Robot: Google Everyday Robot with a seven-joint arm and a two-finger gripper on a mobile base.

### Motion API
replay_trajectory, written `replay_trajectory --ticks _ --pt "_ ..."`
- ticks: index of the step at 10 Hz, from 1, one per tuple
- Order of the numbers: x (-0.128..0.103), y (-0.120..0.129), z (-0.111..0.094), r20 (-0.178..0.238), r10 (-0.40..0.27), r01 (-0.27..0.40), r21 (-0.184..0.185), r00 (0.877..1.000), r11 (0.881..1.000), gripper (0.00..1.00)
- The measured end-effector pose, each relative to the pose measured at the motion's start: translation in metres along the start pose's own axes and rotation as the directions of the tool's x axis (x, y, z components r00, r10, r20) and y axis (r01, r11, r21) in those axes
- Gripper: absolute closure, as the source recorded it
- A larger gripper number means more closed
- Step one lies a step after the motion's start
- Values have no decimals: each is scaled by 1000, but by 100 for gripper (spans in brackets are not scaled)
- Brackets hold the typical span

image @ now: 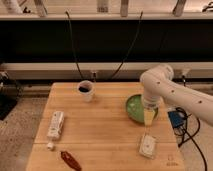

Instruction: Move the arm in a circular motion

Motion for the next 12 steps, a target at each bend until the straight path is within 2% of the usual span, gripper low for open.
replay_trajectory --ticks 7,12 --pt "13 -12 0 7 51 -51 -4 999 999 20" --pt "-3 -15 -3 5 44 -44 -3 999 999 20"
